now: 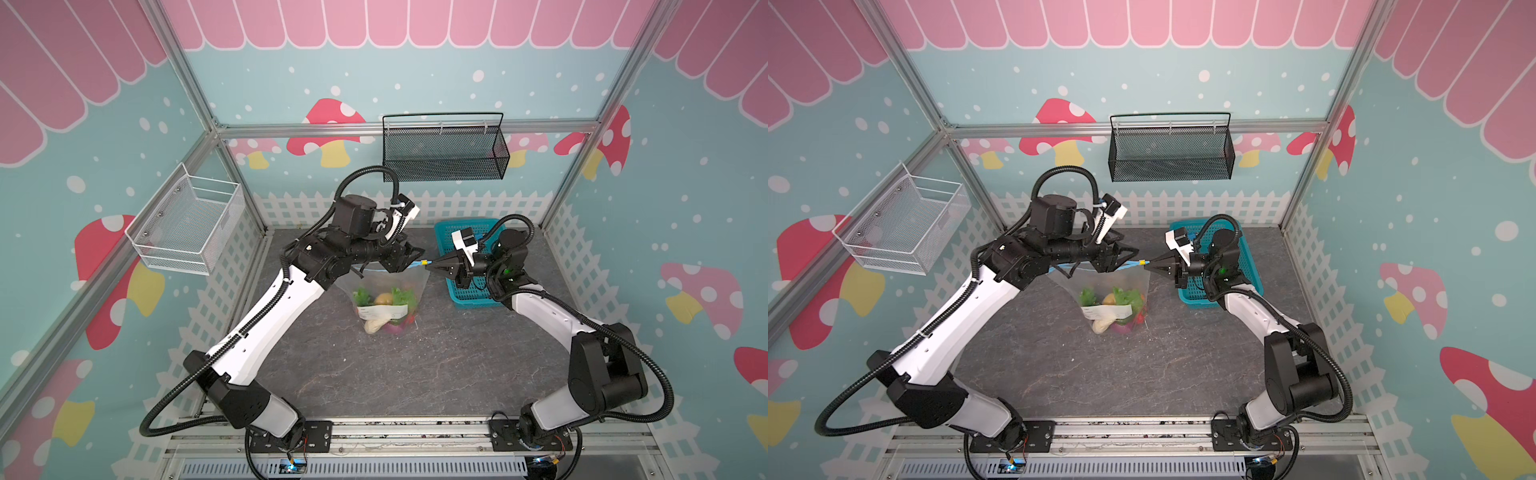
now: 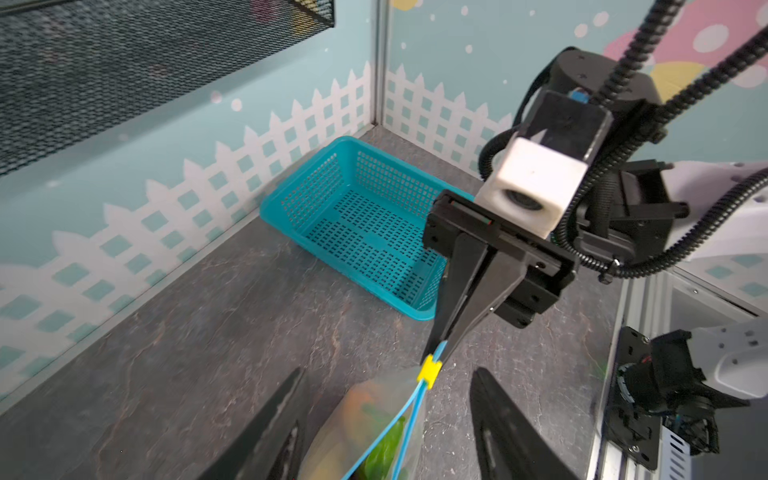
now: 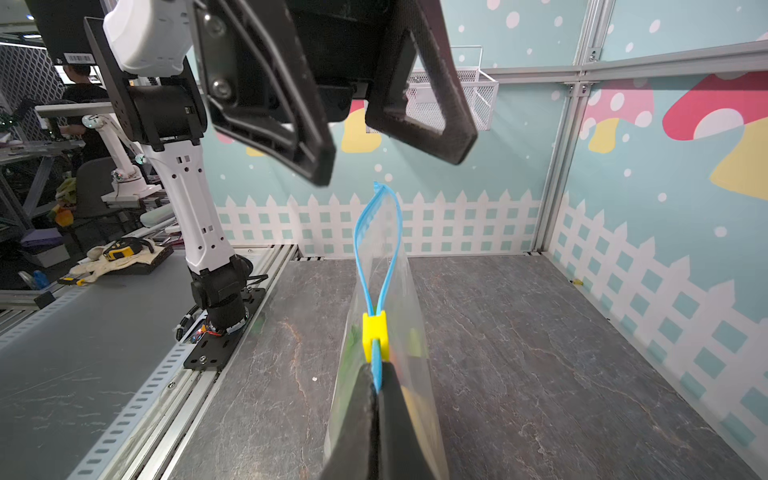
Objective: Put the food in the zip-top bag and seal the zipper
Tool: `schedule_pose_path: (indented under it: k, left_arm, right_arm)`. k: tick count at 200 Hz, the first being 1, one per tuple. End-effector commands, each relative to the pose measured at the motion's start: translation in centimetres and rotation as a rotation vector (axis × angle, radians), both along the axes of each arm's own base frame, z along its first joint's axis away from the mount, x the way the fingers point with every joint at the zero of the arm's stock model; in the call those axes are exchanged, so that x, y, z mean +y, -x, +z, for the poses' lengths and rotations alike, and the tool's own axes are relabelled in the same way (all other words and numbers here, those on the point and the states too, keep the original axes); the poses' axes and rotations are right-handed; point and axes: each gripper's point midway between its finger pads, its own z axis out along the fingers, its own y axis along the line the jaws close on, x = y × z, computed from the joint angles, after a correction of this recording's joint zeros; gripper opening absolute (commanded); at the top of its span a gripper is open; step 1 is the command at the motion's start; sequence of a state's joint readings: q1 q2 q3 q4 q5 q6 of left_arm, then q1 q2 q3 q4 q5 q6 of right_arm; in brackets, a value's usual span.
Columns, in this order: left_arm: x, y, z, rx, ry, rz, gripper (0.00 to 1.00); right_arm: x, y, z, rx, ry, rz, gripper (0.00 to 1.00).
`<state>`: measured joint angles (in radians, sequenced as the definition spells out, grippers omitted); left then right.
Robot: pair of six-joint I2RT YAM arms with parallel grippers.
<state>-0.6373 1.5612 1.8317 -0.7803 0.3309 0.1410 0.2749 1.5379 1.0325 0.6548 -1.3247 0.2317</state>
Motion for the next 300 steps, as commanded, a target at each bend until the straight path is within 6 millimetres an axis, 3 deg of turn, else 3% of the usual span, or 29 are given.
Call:
schedule_pose_path:
  k: [1,39,61,92,188,300]
  left_arm:
    - [-1.4,1.7,-0.1,0.005,-0.027,-0.111,0.60]
    - [-2.1,1.6,-1.9,0.047,-0.066,-0.127,0.58]
    - [-2.2,1.3,-2.6,0.060,-0.084,-0.121,0.50]
    - [-2.3,1.3,-2.8,0.067,-0.087,-0.126,0.38]
    - [-2.4,2.0,-3.8,0.078,-0.112,-0.162,0.23]
    - [-2.5,1.8,-4.8,0.094,-0.131,-0.160,0.32]
  right_arm:
    - [0.0,0.1,1.2,-0.073,-0.012,0.029,0.00]
    - [-0.1,0.3,1.6,-0.086,-0.015,0.029,0.00]
    - [-0.1,0.3,1.6,-0.084,-0.015,0.033,0.00]
    - [-0.1,0.3,1.7,-0.084,-0.015,0.031,0.00]
    - [-0.2,0.3,2.0,-0.087,-0.018,0.026,0.00]
    - [-0.2,0.2,1.9,-0.084,-0.018,0.026,0.00]
